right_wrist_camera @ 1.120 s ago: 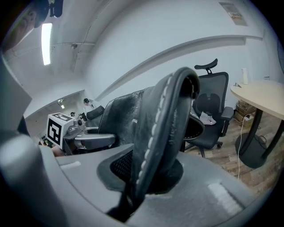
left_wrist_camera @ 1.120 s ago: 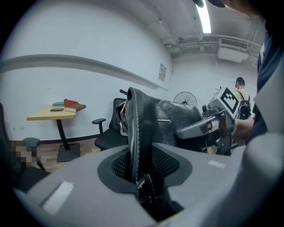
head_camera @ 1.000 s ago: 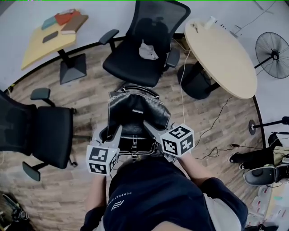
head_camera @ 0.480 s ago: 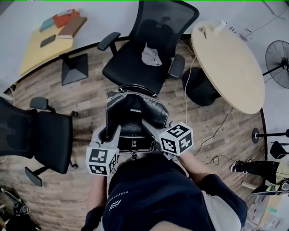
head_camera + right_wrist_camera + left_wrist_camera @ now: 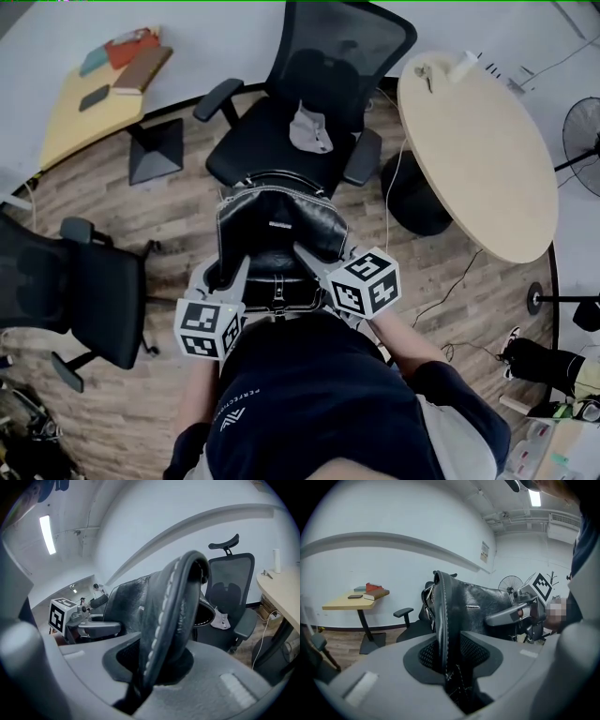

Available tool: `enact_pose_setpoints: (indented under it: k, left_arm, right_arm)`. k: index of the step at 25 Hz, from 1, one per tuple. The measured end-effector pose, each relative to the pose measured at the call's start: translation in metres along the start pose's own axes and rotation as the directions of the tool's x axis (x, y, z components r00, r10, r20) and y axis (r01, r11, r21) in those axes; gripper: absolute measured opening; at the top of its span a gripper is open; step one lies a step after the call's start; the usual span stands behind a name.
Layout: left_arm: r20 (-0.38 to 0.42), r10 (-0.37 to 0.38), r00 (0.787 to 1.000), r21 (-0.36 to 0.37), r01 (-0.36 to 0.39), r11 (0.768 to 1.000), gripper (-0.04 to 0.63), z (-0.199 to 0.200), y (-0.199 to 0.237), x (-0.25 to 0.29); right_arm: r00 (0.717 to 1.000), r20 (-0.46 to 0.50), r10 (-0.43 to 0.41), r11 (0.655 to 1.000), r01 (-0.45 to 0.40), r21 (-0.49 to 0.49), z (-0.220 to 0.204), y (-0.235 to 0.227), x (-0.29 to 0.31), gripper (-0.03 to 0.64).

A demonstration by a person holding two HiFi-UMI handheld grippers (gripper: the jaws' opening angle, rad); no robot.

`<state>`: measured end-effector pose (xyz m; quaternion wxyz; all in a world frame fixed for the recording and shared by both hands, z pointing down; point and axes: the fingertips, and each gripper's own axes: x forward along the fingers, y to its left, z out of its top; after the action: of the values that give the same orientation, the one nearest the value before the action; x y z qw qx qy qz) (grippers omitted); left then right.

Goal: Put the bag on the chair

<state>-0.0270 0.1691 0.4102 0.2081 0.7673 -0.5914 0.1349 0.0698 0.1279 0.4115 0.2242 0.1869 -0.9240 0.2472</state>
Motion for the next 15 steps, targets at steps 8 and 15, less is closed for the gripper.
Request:
enact_pose_setpoints:
  k: [8, 15]
  left_arm:
    - [0.009, -0.016, 1.000, 0.014, 0.016, 1.000, 0.121, 0.014, -0.004, 0.032]
    - [0.006, -0.029, 1.000, 0.025, 0.029, 0.999, 0.121, 0.022, 0.001, 0.051]
  right_arm:
    - [1.000, 0.021, -0.024, 1.000, 0.024, 0.000, 0.013, -0.032, -0.003, 0.038]
    - [0.999, 0.023, -0.046, 0.999, 0.046, 0.009, 0.022, -0.048, 0.002, 0.038]
